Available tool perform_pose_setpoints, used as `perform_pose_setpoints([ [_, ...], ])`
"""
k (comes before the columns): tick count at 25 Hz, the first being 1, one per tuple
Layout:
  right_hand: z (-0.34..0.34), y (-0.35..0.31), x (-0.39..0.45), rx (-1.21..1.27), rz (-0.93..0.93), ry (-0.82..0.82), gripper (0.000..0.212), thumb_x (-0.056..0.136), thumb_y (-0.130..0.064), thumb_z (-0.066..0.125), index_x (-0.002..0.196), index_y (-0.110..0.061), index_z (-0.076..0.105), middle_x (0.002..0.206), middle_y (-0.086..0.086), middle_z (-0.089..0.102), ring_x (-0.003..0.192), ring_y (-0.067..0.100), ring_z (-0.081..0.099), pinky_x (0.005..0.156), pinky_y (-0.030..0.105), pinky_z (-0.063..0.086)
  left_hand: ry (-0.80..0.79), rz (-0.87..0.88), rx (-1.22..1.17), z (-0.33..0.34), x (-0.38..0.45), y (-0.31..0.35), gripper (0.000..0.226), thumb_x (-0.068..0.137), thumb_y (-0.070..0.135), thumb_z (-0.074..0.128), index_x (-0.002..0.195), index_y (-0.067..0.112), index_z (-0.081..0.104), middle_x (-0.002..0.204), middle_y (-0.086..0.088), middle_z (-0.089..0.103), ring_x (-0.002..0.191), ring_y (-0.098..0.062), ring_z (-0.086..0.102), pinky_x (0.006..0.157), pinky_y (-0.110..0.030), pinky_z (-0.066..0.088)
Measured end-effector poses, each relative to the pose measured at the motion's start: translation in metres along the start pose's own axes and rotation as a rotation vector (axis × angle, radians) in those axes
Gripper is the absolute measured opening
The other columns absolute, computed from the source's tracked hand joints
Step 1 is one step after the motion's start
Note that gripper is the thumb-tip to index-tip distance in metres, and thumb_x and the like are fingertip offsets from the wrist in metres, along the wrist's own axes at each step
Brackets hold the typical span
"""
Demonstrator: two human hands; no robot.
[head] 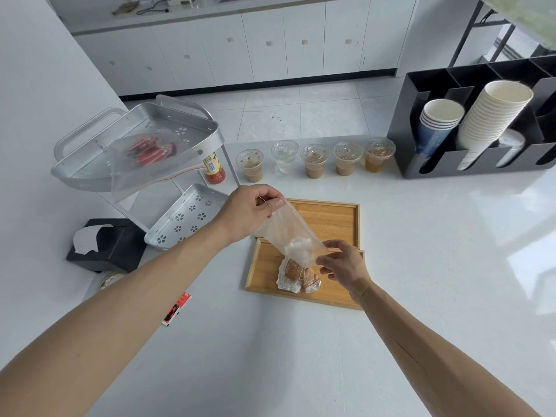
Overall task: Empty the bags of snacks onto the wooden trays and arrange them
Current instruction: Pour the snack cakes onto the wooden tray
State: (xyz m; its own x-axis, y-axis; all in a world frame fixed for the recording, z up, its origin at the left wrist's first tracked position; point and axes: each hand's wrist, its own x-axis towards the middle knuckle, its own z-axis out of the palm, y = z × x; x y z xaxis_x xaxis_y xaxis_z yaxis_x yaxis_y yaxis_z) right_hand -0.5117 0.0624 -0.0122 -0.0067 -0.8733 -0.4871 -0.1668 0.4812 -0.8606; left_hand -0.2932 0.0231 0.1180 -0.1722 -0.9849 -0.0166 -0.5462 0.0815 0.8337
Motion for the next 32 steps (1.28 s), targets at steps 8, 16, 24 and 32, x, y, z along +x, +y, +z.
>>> perform_pose_setpoints([
  [8,-0.021,0.001,-0.013,0.034,-0.047,0.045,0.037,0.08,-0.004,0.072,0.111,-0.022,0.062,0.078,0.002,0.074,0.06,0.014,0.064,0.056,0.026,0.051,-0.01,0.026,-0.009,0.012,-0.001,0.013,0.009,0.093,0.016,0.064,0.094,0.015,0.072,0.086,0.002,0.069,0.065,-0.005,0.057,0.068,-0.017,0.049],
  [16,-0.04,0.001,-0.029,-0.043,-0.078,0.048,0.023,0.082,-0.007,0.068,0.104,-0.015,0.071,0.075,0.0,0.072,0.064,0.015,0.061,0.057,0.026,0.051,0.14,-0.096,-0.025,0.018,-0.032,-0.004,0.012,0.093,0.018,0.063,0.096,0.01,0.071,0.075,0.0,0.063,0.066,-0.009,0.056,0.068,-0.026,0.047],
  [24,-0.044,-0.001,-0.045,-0.109,-0.137,-0.008,0.02,0.085,-0.027,0.073,0.085,-0.007,0.071,0.087,0.001,0.07,0.08,0.015,0.06,0.075,0.036,0.049,0.27,-0.359,-0.249,0.024,-0.093,-0.036,0.02,0.092,0.007,0.061,0.087,0.024,0.069,0.084,0.002,0.061,0.078,-0.01,0.058,0.067,-0.022,0.048],
  [32,0.002,-0.003,-0.061,-0.065,-0.145,-0.091,0.014,0.094,-0.02,0.063,0.095,-0.006,0.061,0.077,0.008,0.073,0.065,0.022,0.066,0.065,0.032,0.048,0.318,-0.573,-0.461,0.014,-0.143,-0.082,0.005,0.093,0.019,0.062,0.09,0.019,0.065,0.089,0.001,0.061,0.087,-0.015,0.057,0.075,-0.033,0.051],
])
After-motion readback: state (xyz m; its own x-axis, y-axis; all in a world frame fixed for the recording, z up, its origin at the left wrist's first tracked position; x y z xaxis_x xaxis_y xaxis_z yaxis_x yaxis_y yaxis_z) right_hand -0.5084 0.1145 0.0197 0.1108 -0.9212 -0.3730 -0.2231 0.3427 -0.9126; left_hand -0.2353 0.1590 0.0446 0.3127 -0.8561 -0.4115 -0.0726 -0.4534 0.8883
